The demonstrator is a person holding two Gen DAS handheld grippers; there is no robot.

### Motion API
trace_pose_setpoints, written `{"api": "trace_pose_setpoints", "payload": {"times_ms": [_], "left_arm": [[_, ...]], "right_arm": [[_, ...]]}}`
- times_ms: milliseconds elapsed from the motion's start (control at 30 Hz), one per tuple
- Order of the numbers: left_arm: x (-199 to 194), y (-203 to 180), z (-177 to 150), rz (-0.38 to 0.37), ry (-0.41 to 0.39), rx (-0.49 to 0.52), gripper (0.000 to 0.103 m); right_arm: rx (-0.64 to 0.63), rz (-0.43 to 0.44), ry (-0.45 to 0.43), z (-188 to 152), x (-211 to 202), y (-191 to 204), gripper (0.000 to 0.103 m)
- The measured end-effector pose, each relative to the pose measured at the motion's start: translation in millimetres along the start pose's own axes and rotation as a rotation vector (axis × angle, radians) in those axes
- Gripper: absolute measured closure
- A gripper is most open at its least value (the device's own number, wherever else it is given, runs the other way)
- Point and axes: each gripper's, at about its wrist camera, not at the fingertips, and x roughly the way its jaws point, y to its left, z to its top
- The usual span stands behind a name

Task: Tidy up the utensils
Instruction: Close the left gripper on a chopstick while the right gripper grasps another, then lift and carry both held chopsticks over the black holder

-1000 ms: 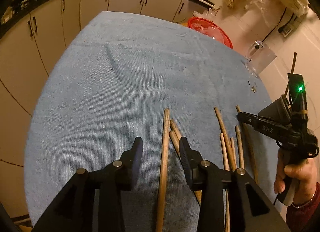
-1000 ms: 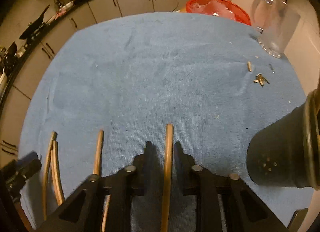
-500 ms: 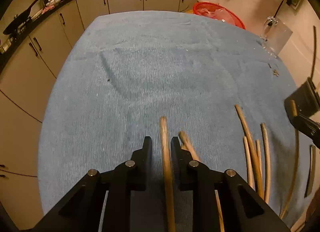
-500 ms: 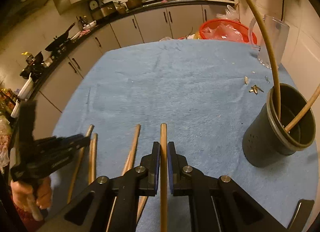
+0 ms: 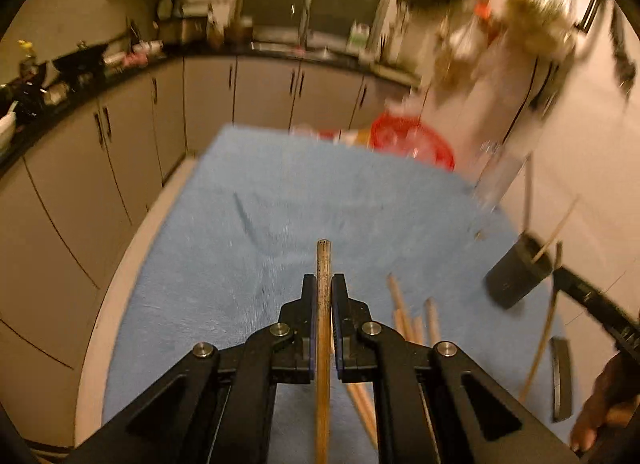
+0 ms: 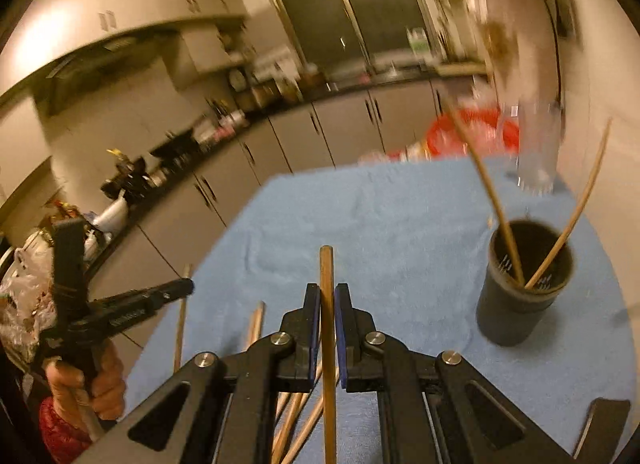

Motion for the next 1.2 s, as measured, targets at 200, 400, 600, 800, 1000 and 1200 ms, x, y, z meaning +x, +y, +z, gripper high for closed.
{"api": "trace_pose_setpoints", "payload": {"times_ms": [200, 400, 600, 800, 1000, 1200], "left_arm": [[-48.2, -24.3, 0.1, -0.039, -0.093, 0.031, 0.096], [-73.4, -35.1, -3.6, -0.037, -0.117, 0.052, 0.096], [-81.7, -39.3, -3.6, -0.031, -0.127, 0.057, 0.096], [-88.2, -39.6, -4.7, -0.032, -0.127, 0.055, 0.096], [-94.0, -40.7, -3.9, -0.037, -0.134, 0.061, 0.096], [-98.3, -40.2, -2.5, -0.045, -0.137, 0.062, 0.096]], "right_arm": [[-0.019, 0.019, -0.110, -10.5, -39.0, 10.1, 0.095], [-0.004, 0.017, -0.138, -16.9, -54.8, 7.8, 0.095], [0.015, 0.011, -0.169, -15.1, -66.9, -2.6, 0.095], [0.036, 0.008, -0.190, -13.7, -76.1, -10.9, 0.095], [0.047, 0.003, -0.203, -11.4, -83.0, -14.4, 0.095], [0.052, 0.000, -0.209, -10.5, -87.4, -14.3, 0.095]]}}
